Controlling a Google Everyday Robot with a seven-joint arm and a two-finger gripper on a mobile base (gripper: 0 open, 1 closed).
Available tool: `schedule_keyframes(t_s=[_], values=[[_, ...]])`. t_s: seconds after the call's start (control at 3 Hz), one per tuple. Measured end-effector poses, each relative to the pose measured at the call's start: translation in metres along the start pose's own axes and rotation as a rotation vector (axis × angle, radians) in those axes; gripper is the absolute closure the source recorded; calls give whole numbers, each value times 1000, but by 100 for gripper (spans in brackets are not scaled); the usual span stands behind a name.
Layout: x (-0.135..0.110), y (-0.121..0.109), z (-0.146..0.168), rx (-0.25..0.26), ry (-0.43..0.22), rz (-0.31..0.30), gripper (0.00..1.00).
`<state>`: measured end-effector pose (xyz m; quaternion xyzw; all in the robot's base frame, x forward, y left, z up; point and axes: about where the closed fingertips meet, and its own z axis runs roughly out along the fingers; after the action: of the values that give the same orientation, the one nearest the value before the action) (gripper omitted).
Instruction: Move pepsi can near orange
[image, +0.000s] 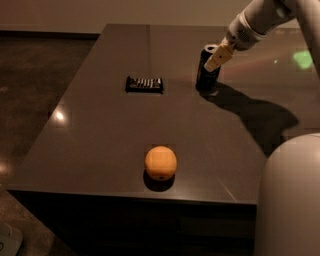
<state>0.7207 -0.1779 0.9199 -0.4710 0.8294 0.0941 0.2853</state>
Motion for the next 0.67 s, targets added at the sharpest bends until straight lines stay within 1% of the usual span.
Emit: schedule_keyframes(t_s=[0.33,0.67], values=[[-2,9,-6,-21,-18,-12,97],[-1,43,-26,-84,-33,-73,100]])
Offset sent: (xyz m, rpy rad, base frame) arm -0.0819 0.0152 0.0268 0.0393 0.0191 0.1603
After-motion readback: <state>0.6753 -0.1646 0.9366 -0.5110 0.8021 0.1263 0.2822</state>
